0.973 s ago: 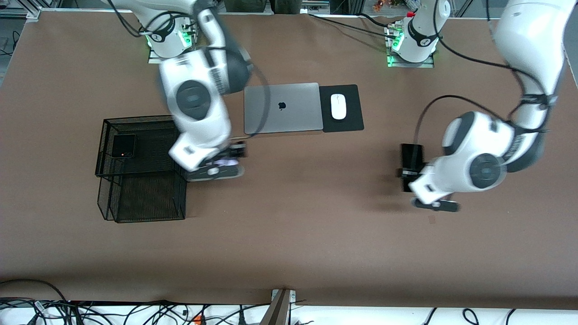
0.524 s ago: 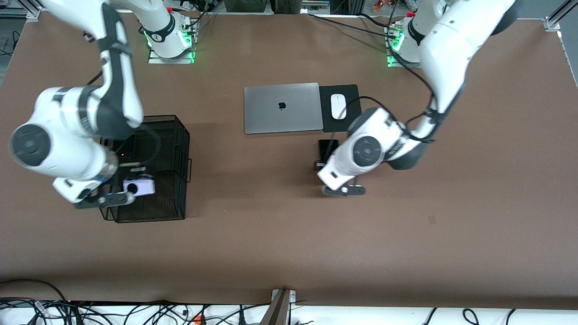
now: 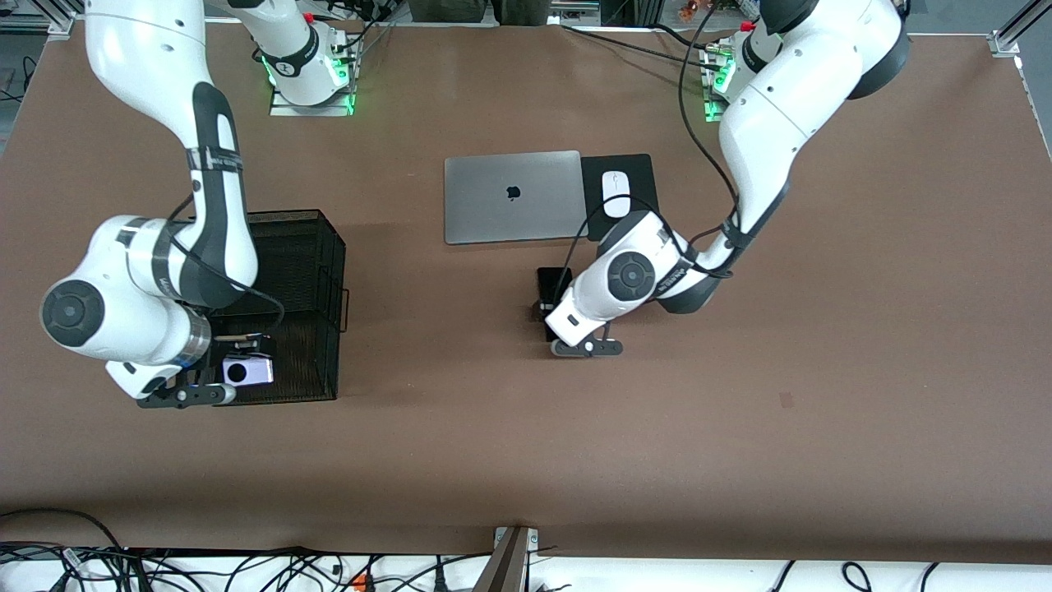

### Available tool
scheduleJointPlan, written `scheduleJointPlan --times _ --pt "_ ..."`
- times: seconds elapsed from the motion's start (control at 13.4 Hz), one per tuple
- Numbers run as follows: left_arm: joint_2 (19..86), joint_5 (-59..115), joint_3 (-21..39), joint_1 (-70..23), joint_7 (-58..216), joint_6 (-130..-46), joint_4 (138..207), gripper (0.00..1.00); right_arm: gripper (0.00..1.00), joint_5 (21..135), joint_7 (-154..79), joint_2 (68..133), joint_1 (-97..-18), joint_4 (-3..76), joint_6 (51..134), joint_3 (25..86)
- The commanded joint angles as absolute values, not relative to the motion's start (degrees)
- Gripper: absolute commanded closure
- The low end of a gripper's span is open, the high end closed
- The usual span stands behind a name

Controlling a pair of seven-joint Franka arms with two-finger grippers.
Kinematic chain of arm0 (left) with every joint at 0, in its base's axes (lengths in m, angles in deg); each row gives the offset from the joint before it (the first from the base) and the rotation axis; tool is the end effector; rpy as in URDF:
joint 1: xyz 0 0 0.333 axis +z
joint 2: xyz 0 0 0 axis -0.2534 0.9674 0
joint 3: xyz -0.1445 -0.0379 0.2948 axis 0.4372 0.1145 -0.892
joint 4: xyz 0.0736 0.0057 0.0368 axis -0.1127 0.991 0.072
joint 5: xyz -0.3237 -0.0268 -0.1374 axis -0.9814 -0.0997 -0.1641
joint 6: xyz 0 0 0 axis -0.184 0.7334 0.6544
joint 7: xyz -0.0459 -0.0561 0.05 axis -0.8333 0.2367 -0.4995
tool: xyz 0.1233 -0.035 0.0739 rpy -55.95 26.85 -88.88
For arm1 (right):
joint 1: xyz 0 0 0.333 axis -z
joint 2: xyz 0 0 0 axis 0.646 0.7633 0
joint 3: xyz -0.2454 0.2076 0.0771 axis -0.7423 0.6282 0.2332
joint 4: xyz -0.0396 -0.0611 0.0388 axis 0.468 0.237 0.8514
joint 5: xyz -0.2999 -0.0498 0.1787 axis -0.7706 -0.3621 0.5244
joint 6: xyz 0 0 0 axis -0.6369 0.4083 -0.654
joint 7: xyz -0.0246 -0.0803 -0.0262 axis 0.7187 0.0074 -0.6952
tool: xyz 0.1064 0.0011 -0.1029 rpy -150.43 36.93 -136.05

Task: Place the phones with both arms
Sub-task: 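Carry the lavender phone to the basket while the left gripper places long phone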

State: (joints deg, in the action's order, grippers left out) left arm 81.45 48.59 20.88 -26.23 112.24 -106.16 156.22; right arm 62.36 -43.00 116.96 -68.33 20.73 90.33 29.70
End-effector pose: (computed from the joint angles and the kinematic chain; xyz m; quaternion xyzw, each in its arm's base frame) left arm 0.5758 -0.4089 0.1670 0.9898 0.0195 -0.0609 0.1276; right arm 0.6750 0.0642 0.2972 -0.9989 -0.0319 0.0340 0.0002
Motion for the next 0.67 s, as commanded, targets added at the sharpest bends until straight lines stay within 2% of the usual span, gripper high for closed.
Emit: scheduleJointPlan --times 0.0,0.07,0.3,0.37,0.45,0.52,0.6 --pt "82.07 48.80 19.67 -28.47 110.87 -106.10 153.84 0.11 0.68 64.69 -43.37 118.61 -68.19 21.58 92.05 29.73" --pt "82.15 49.58 19.23 -28.48 110.78 -107.40 153.84 0.00 0.68 65.13 -43.37 118.70 -68.28 23.07 92.84 29.73" --pt "80.67 50.64 19.14 -27.25 111.04 -108.39 153.84 0.00 0.67 65.22 -43.54 119.49 -68.28 26.16 95.48 29.99" --pt "79.44 50.56 19.14 -26.81 111.39 -107.60 153.93 0.00 0.50 65.22 -43.20 119.58 -68.28 26.16 95.49 29.99" --pt "76.91 50.56 19.05 -26.02 111.31 -104.81 154.36 0.00 0.07 65.22 -42.84 119.58 -68.28 25.90 95.40 29.99" --pt "74.36 50.73 19.05 -24.80 111.22 -98.60 154.11 0.00 0.00 65.31 -42.84 119.49 -68.28 25.72 95.40 29.99" --pt "72.07 50.73 19.14 -23.48 110.26 -92.36 154.02 0.00 0.00 66.01 -43.10 119.32 -68.28 25.55 95.31 29.91"
